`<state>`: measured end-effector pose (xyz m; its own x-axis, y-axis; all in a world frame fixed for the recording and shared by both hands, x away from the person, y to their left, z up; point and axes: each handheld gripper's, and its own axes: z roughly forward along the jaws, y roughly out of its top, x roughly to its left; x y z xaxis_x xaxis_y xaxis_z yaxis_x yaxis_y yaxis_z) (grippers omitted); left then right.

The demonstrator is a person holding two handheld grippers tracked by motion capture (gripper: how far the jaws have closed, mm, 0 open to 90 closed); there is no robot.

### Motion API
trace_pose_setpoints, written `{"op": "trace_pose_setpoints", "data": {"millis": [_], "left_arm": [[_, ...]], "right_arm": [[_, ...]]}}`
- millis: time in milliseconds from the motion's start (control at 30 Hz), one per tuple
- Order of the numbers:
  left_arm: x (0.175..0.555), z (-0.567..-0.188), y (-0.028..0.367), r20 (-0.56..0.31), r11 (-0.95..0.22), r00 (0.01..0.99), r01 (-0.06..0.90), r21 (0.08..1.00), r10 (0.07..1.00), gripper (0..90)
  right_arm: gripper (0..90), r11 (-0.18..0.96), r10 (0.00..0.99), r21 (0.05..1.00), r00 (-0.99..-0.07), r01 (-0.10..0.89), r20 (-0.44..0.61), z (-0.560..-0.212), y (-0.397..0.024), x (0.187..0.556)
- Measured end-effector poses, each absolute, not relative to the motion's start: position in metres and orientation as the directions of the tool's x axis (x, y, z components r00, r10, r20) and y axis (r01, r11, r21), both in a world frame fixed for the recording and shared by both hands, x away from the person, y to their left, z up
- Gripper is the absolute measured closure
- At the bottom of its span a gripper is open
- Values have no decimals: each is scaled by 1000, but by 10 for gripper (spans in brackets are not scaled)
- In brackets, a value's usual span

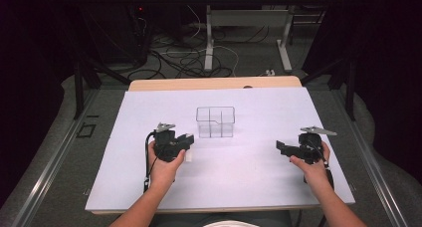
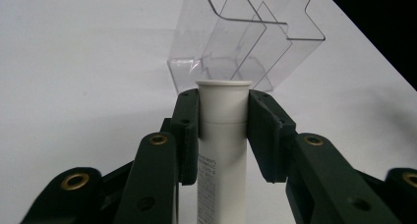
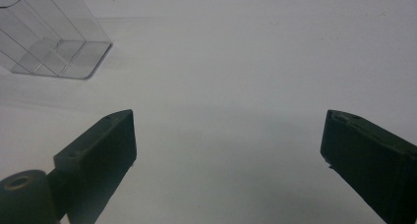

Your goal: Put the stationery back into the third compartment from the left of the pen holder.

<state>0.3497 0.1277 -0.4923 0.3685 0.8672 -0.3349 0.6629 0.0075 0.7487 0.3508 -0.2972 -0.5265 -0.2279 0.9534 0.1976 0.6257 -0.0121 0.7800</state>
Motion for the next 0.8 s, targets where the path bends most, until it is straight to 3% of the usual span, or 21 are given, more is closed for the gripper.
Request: {"op": "trace_pose_setpoints", "data": {"millis": [800], "left_arm": [[347,-479,138,-267,-31,426,575,817,864,666]], "right_arm": [[62,-27,952,773,-220,634,214,-528,-298,351]]}}
